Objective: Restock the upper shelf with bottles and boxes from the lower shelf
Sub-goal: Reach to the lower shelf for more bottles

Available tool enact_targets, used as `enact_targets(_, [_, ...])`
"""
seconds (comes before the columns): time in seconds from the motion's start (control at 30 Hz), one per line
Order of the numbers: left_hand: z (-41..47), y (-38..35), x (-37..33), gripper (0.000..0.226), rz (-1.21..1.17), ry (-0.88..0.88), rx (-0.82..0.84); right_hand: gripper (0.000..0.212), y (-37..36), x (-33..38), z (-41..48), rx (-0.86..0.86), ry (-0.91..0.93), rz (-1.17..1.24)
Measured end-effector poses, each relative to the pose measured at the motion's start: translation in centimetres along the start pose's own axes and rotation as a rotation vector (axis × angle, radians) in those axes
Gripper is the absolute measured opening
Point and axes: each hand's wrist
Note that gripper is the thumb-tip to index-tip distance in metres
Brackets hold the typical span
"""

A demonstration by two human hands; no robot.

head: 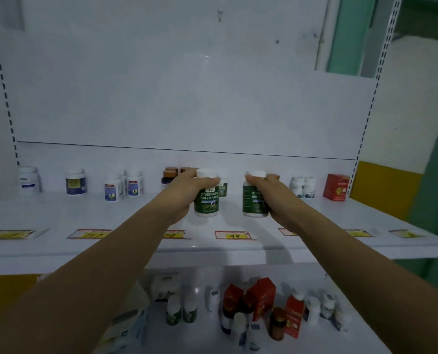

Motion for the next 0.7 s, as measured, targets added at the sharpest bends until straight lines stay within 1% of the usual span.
enact_targets(0.03, [1.0, -0.4, 0.2, 0.034, 0.040, 0.012, -0.006, 0.033, 0.7, -0.1, 0.6, -0.014, -0.013, -0.033])
enact_targets(0.07, [2.1, -0.8, 0.5, 0.040, 0.075, 0.029, -0.009, 0.043, 1.3, -0.3, 1.1, -0.017, -0.031, -0.069])
enact_targets(0.1, [3.1, -1.3, 0.7, 0.043, 0.106, 0.046, -0.013, 0.054, 1.9, -0.5, 1.7, -0.015, -0.042, -0.096])
enact_targets(0.13, [4.2, -1.6, 1.1, 0.043, 0.131, 0.062, -0.018, 0.058, 2.5, -0.9, 2.5, -0.006, -0.046, -0.102])
enact_targets(0.2, [6.6, -2.4, 1.7, 0.040, 0.193, 0.082, -0.040, 0.048, 3.9, -1.9, 4.4, 0.013, -0.040, -0.096])
enact_targets(0.3, [9.8, -3.3, 2.7, 0.032, 0.290, 0.107, -0.127, 0.033, 5.7, -3.2, 7.5, 0.070, -0.056, -0.148])
enact_targets(0.37, [11.6, -3.8, 3.4, 0.033, 0.354, 0.136, -0.194, 0.035, 6.5, -3.9, 9.4, 0.109, -0.074, -0.213])
enact_targets(0.47, [14.2, -4.2, 4.6, 0.040, 0.428, 0.173, -0.261, 0.039, 7.7, -4.7, 12.3, 0.130, -0.090, -0.284])
enact_targets(0.63, [17.2, -4.0, 6.2, 0.034, 0.457, 0.187, -0.285, 0.049, 8.3, -6.1, 16.9, 0.080, -0.114, -0.444])
enact_targets(0.7, [18.4, -3.5, 6.6, 0.032, 0.457, 0.187, -0.302, 0.049, 8.2, -6.6, 18.3, 0.075, -0.118, -0.505])
Point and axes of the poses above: each hand's wrist, its own z-axis towards the middle knuckle, its own y-axis out of the back of the hand, x = y × z, and after that the axes turned 11 degrees about x, right-handed
